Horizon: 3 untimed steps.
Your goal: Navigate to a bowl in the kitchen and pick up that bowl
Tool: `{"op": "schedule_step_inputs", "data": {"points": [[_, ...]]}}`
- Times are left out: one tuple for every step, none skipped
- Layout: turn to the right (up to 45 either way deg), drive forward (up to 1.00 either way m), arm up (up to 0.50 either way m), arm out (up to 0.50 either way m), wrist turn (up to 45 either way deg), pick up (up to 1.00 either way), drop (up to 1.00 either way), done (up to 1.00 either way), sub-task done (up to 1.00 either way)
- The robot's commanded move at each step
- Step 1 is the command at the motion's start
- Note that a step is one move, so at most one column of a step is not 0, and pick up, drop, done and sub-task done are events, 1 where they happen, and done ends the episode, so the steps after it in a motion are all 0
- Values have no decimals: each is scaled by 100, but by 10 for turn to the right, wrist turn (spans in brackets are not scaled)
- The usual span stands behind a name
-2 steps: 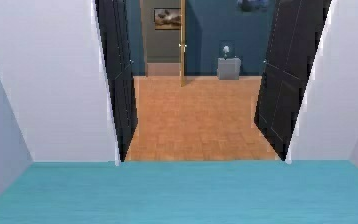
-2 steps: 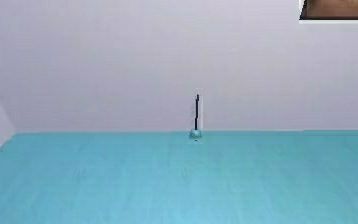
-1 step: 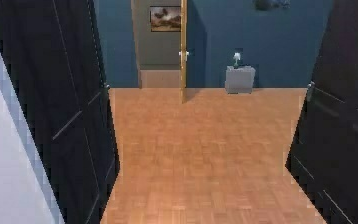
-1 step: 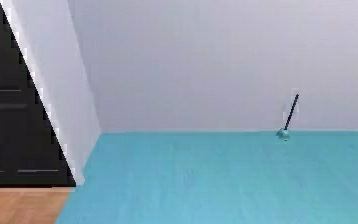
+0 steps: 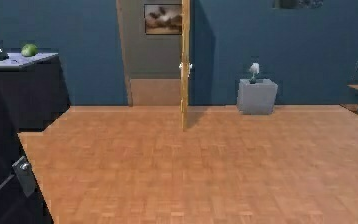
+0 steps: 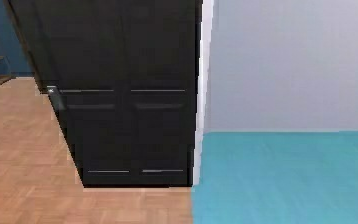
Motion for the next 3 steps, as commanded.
{"op": "schedule_step_inputs", "data": {"points": [[0,100,0,0,0,0,0,0,0],[-420,0,0,0,0,0,0,0,0],[0,65,0,0,0,0,0,0,0]]}}
